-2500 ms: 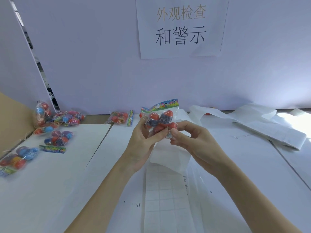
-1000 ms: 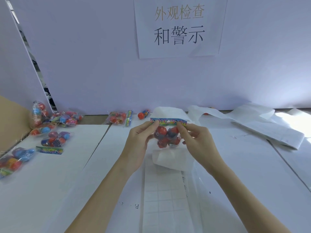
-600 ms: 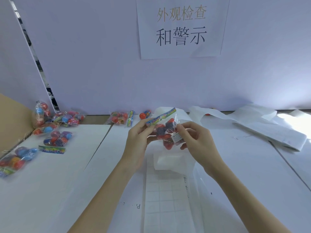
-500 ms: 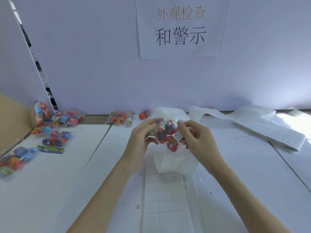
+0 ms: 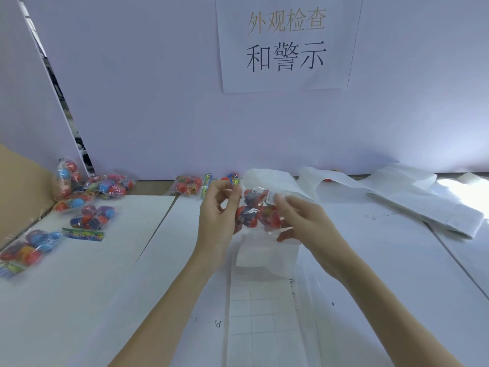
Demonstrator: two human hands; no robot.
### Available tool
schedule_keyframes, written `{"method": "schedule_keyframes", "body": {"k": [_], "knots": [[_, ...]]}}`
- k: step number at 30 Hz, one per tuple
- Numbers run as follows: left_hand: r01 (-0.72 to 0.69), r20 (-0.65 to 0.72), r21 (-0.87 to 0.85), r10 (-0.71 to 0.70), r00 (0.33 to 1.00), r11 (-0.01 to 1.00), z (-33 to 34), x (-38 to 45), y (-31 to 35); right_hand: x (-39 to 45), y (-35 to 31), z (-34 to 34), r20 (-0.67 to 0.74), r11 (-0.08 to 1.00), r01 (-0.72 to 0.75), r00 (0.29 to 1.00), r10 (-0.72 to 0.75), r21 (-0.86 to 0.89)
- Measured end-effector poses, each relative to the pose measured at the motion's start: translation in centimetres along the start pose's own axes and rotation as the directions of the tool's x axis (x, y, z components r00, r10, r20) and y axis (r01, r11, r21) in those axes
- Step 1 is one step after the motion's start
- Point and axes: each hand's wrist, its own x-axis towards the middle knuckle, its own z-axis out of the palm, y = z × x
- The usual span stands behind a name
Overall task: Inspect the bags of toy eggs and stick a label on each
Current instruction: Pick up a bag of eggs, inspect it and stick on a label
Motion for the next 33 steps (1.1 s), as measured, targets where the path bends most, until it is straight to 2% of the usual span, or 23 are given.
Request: {"method": "schedule_keyframes", "body": {"k": [3,7,10,15,19,22,23,24,25,26,27,28,29,30,33], "knots": [[-0.023,-0.075,0.012,0.024,0.997,1.0,-0.3,0.2,-0.1,-0.1,0.3,0.0,0.117,0.996,0.0,0.993,0.01,-0.086],[-0.087,-0.112,0.026,0.089,0.99,0.996,-0.5,0.6,-0.1,0.0,0.2,-0.3,0.124,0.998,0.016,0.992,-0.008,-0.065],[-0.091,-0.163,0.021,0.093,0.982,0.996,-0.5,0.7,-0.2,0.0,0.0,-0.6,0.185,0.994,0.017,0.983,0.004,-0.109],[-0.098,-0.08,0.07,0.103,0.991,0.993,-0.8,0.7,-0.3,-0.5,-0.4,-0.7,0.229,0.991,-0.026,0.972,0.057,-0.134],[-0.131,-0.015,0.092,0.133,0.991,0.987,-0.8,0.6,0.0,-0.3,-0.3,-0.7,0.119,0.992,-0.076,0.989,0.088,-0.103],[-0.097,-0.088,0.098,0.105,0.99,0.99,-1.1,0.9,-0.2,0.0,-0.1,-1.3,0.054,0.984,-0.084,0.994,0.094,-0.159],[-0.058,-0.13,0.074,0.067,0.989,0.996,-1.3,1.1,-0.2,0.1,-0.3,-1.8,0.039,0.989,-0.084,0.995,0.09,-0.121],[-0.021,-0.171,0.051,0.03,0.985,0.998,-1.7,1.4,-0.2,0.3,-0.8,-2.4,0.022,0.997,-0.076,0.997,0.077,-0.008],[0.006,-0.21,0.036,0.001,0.978,0.999,-2.0,1.6,-0.2,0.3,-1.5,-3.2,0.035,0.976,-0.053,0.998,0.046,0.213],[0.025,-0.239,0.029,-0.017,0.971,0.999,-2.3,1.8,-0.1,0.2,-2.5,-4.1,0.1,0.852,-0.019,0.994,-0.039,0.523],[0.039,-0.257,0.024,-0.032,0.966,0.999,-2.5,1.9,0.0,-0.1,-3.2,-4.9,0.187,0.608,-0.027,0.962,-0.2,0.793],[0.051,-0.262,0.019,-0.045,0.964,0.998,-2.7,1.8,0.1,-0.6,-3.6,-5.7,0.232,0.333,-0.096,0.888,-0.397,0.938],[0.061,-0.257,0.018,-0.054,0.965,0.998,-2.6,1.8,0.2,-1.0,-3.9,-6.3,0.247,0.165,-0.187,0.808,-0.535,0.968],[0.066,-0.248,0.024,-0.058,0.967,0.998,-2.6,1.7,0.3,-1.2,-4.0,-6.6,0.261,0.135,-0.225,0.766,-0.588,0.965],[0.08,-0.232,0.079,-0.06,0.971,0.994,-2.4,1.6,0.3,-1.1,-3.2,-6.6,0.384,0.275,-0.274,0.739,-0.554,0.922]]}}
